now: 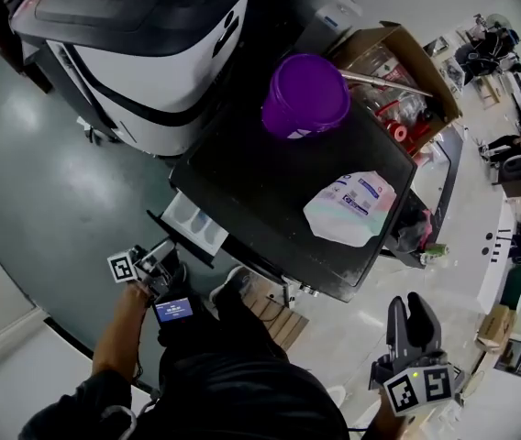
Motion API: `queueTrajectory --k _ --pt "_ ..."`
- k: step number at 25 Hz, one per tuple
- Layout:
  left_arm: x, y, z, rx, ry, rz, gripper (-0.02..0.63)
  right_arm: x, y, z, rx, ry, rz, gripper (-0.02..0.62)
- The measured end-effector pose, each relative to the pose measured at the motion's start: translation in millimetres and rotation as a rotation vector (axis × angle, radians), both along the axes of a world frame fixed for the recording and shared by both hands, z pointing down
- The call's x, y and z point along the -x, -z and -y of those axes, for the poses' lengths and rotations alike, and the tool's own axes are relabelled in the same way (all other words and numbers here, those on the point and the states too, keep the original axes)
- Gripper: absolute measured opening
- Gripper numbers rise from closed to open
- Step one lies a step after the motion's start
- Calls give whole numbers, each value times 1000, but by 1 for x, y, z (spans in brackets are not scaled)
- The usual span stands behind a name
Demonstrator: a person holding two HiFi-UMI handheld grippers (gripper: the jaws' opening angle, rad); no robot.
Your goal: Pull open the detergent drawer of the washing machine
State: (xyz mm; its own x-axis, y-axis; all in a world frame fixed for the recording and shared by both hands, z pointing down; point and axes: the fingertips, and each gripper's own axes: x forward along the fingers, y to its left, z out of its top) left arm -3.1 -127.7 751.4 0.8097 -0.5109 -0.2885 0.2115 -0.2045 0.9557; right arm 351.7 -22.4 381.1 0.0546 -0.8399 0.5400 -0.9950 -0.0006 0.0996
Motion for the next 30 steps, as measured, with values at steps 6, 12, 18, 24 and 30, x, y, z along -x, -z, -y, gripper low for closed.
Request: queueTrajectory --k 6,12,18,24,30 --pt "12 -8 -27 -17 -200 77 369 28 -6 16 9 23 23 117" --pt "67 -4 -18 -110 -155 436 302 60 -10 31 -8 55 67 117" --pt "114 36 49 -377 -48 799 318 87 -7 29 -40 60 106 117" --pt "52 44 64 -521 -274 746 279 94 0 15 -68 9 114 117" --pt "37 32 43 -577 -529 739 236 104 8 -1 -101 -41 113 117"
